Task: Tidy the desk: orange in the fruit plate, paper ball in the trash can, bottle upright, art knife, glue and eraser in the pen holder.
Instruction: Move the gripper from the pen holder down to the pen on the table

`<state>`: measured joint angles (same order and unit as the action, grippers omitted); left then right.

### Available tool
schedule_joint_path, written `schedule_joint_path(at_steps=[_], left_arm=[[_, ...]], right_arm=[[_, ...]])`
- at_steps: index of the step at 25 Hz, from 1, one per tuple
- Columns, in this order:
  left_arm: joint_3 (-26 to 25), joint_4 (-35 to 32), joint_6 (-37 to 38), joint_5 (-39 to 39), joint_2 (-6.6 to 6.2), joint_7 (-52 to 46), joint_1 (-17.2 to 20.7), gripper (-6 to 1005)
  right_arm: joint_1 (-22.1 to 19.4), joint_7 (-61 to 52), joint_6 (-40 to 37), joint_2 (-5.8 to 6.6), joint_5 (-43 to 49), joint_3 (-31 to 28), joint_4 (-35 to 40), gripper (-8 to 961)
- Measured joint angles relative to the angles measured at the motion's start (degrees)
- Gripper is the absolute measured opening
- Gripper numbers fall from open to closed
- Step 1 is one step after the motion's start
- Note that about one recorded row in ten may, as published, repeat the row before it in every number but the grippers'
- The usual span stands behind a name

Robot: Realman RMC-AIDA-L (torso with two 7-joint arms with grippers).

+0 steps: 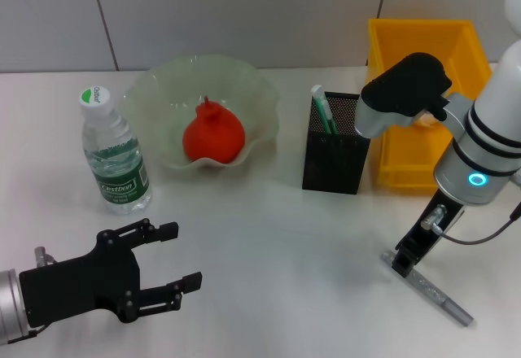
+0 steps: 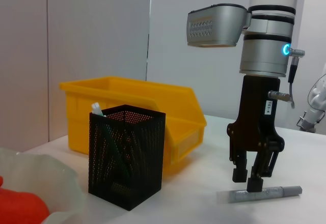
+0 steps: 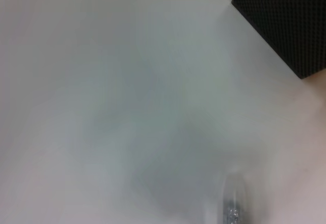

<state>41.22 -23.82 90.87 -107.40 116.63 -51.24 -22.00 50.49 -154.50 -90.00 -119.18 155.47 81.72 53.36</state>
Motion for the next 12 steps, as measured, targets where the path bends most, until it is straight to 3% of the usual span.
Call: schedule_joint_path(at_steps=[12], left_arm=[[0.0, 0.0, 0.0, 0.0, 0.09, 0.13, 0.15, 812]], right_arm=[[-0.23, 0.19, 1.46, -0.17, -0.26, 0.85, -0.8, 360]])
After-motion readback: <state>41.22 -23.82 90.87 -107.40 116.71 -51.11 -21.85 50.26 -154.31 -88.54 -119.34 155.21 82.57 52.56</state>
